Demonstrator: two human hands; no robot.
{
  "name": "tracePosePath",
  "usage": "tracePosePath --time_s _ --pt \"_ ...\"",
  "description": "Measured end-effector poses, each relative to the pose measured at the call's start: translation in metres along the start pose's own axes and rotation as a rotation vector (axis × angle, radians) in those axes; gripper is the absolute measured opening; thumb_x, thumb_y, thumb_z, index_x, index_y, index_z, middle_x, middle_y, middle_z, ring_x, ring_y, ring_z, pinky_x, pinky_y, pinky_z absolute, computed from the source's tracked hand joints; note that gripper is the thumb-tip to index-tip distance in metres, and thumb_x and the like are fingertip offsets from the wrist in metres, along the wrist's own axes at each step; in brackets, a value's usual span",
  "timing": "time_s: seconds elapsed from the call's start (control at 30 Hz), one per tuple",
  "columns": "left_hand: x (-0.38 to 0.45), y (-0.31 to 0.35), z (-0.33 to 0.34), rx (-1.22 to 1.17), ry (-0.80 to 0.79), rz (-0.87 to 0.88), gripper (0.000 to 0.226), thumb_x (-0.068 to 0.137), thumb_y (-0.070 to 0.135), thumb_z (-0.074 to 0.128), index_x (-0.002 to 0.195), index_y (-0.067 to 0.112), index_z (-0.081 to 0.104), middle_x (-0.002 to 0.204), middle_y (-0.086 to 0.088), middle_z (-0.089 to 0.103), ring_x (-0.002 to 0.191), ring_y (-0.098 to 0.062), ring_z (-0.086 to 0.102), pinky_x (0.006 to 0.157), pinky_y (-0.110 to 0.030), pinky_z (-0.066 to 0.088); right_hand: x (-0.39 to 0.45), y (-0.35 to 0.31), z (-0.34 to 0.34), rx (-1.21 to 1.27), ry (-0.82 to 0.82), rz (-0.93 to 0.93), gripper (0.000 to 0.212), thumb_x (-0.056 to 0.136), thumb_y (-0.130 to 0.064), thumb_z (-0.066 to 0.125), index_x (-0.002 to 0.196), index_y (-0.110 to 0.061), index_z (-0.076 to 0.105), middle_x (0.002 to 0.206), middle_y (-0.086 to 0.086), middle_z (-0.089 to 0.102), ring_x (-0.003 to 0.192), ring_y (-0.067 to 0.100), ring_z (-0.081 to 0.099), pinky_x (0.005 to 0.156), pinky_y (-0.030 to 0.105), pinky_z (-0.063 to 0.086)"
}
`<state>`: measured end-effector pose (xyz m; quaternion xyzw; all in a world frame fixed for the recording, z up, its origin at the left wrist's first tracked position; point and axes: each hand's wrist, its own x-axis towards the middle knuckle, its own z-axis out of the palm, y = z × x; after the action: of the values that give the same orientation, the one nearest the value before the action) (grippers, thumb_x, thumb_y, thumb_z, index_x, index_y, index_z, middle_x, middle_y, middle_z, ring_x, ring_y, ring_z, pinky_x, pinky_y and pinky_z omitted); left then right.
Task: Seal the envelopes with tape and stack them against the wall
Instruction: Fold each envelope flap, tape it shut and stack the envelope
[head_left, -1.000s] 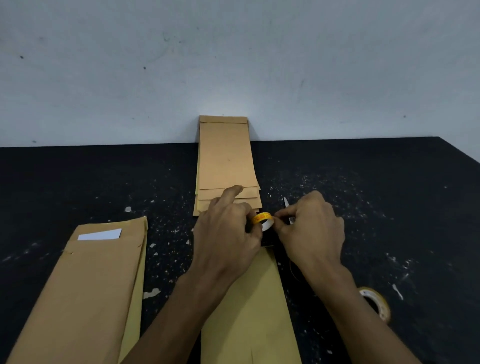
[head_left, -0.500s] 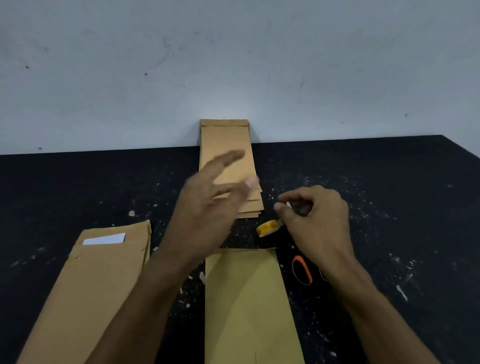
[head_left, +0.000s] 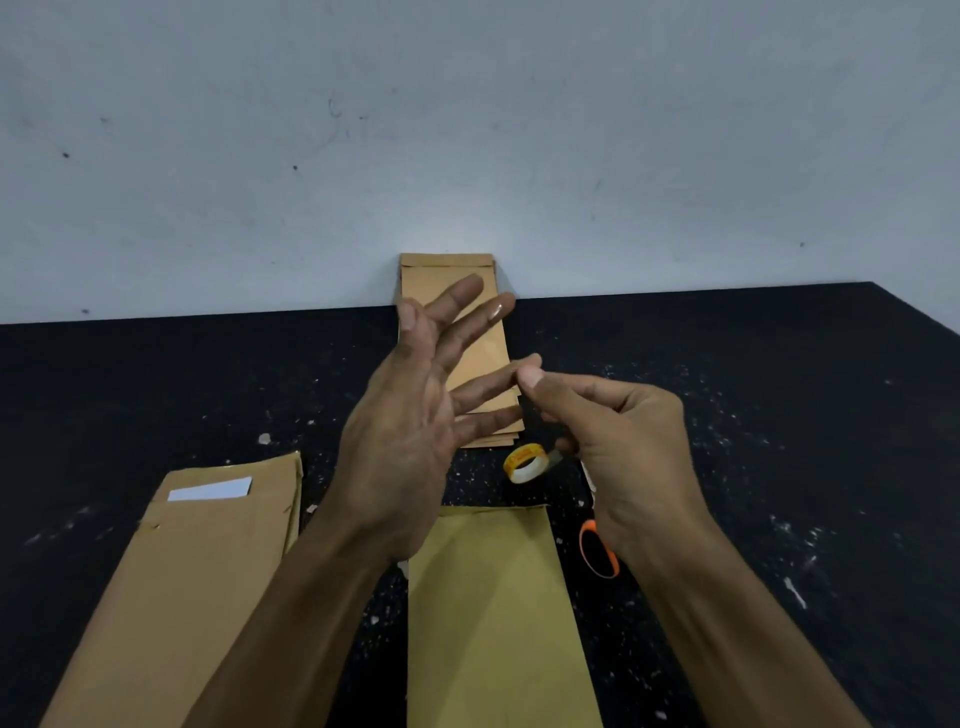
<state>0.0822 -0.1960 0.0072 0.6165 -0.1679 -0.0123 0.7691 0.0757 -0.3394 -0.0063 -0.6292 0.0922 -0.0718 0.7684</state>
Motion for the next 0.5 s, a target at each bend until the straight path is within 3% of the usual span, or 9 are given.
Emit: tracePosePath --time_s 0.13,0.3,0.5 --pt "0.0 -0.0022 0.0037 0.024 -0.012 -0.02 0.064 0.091 0.059 0.021 0.145 0.032 0.042 0.143 0.013 0.055 0.121 -0.021 0.063 0.1 -0.052 0.049 -0.0009 -0.0025 -0.0024 0.002 0.059 -0.008 0.01 0.077 -0.016 0.082 0.082 -0.008 0.079 0.075 -0.001 0.077 0.071 -0.002 0.07 0.06 0.01 0.048" --pt "0.0018 -0.0029 0.0028 -0.021 -0.025 -0.047 0.066 0.089 0.059 0.023 0.146 0.031 0.04 0.142 0.01 0.057 0.122 -0.024 0.063 0.103 -0.05 0.048 0.001 -0.0045 -0.0014 0.016 0.039 0.034 0.007 0.076 -0.014 0.082 0.075 -0.011 0.076 0.073 0.001 0.075 0.07 0.004 0.068 0.076 0.026 0.051" --pt "-0.0002 0.0 -0.0023 -0.062 -0.057 -0.063 0.071 0.083 0.066 0.032 0.148 0.036 0.035 0.146 0.012 0.052 0.13 -0.029 0.055 0.113 -0.053 0.03 0.0037 -0.0018 -0.0011 0.047 -0.051 0.028 0.008 0.082 -0.014 0.077 0.073 -0.013 0.075 0.076 0.007 0.069 0.081 0.019 0.062 0.077 0.034 0.051"
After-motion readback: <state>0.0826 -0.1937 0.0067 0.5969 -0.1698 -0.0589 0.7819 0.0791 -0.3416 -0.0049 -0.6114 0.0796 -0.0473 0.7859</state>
